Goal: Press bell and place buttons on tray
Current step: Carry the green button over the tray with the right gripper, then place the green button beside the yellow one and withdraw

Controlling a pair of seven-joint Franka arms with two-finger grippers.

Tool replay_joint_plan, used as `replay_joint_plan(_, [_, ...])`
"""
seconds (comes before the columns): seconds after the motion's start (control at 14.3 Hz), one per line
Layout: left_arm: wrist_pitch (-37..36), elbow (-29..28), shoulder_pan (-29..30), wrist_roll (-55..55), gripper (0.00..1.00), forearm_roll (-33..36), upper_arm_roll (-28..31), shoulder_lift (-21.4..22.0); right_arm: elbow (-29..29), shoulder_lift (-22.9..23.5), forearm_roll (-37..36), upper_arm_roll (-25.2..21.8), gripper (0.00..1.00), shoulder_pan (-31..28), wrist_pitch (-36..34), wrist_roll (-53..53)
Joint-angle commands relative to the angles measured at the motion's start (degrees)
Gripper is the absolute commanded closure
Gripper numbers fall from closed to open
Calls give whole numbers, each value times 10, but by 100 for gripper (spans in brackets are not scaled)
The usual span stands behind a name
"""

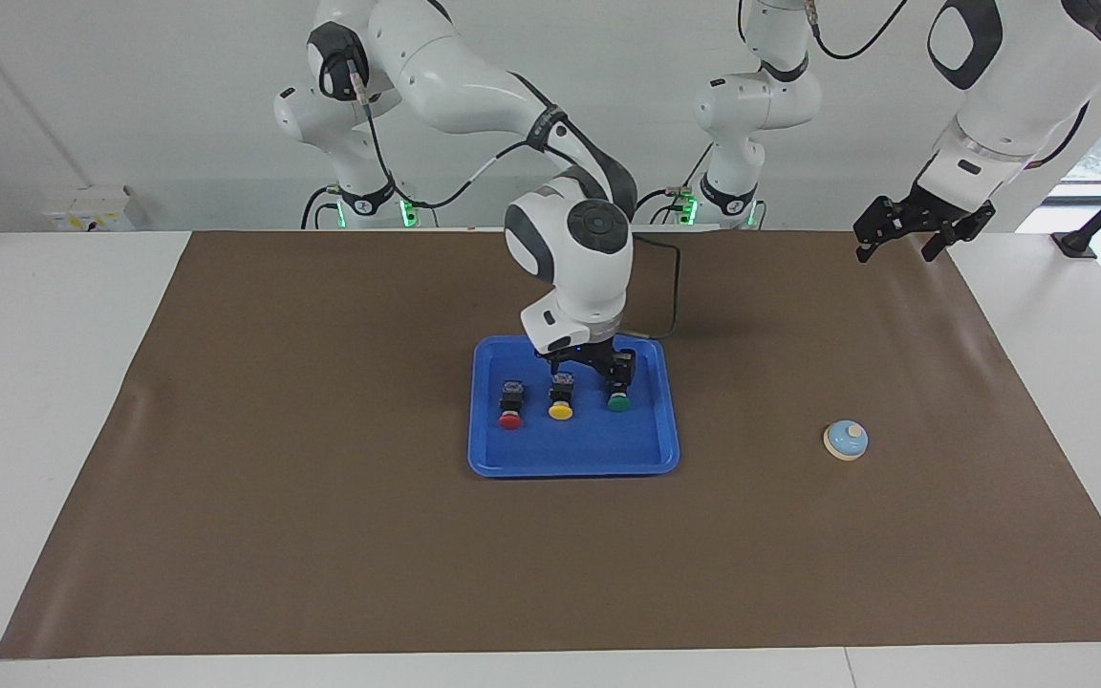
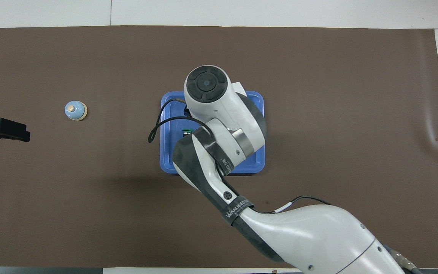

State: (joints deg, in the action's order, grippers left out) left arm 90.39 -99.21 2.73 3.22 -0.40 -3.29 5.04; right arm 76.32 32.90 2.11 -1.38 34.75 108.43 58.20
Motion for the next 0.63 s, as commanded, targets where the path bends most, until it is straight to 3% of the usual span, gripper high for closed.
replay_joint_plan(0.0, [-6, 6, 2, 2, 0, -5, 0, 1, 8, -48, 7, 5, 0, -60, -43, -63])
replay_joint_plan(0.56, [-1, 4, -5, 1, 0, -5, 0, 2, 9, -126, -26, 4, 0, -216, -136, -428])
